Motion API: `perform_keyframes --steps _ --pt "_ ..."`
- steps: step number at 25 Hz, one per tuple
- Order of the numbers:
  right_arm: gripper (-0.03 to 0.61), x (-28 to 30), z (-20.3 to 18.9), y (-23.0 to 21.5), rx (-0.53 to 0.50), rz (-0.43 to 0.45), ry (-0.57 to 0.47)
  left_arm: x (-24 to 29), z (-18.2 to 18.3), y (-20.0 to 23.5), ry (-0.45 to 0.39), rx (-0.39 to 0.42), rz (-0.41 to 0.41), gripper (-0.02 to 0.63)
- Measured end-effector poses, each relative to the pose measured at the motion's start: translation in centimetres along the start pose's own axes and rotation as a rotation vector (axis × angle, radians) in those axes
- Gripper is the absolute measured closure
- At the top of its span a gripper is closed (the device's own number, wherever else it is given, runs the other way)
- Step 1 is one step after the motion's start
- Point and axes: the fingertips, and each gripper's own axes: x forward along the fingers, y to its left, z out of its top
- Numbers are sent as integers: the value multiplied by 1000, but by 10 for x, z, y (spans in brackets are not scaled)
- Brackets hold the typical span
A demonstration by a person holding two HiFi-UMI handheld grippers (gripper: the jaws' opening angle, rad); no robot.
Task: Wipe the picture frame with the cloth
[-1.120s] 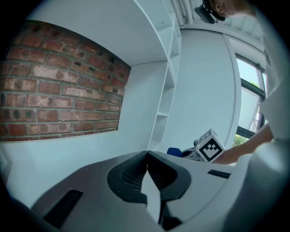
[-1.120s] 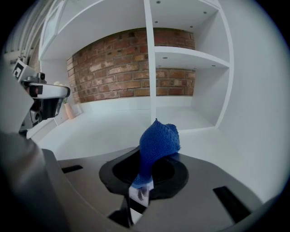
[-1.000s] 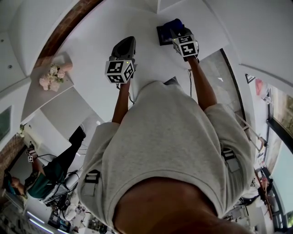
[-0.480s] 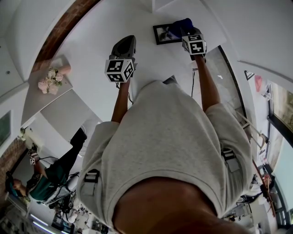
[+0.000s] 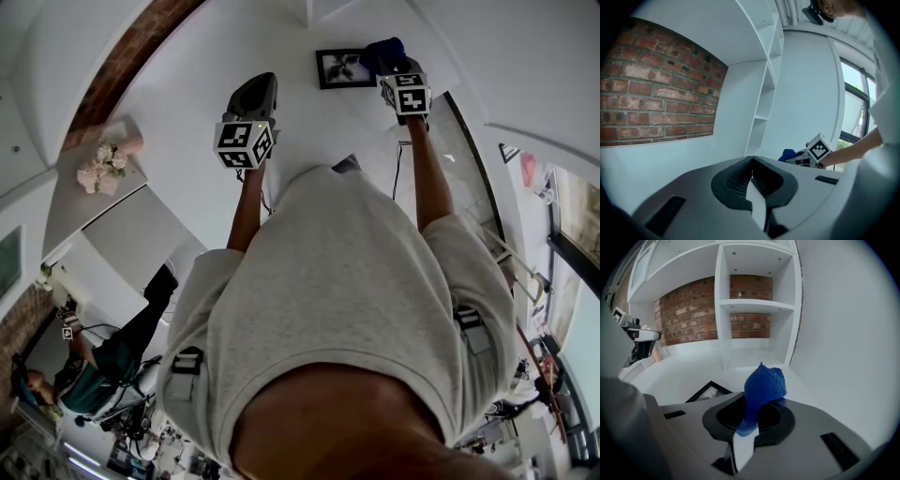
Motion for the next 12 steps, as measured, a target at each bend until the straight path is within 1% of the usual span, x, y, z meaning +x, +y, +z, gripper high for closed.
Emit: perform_keyframes --steps 8,12 --pt "519 -15 19 19 -26 17 -60 -2 4 -10 -11 10 -7 598" --pt "518 -11 28 43 -39 55 -80 -5 7 -13 -17 13 -3 598"
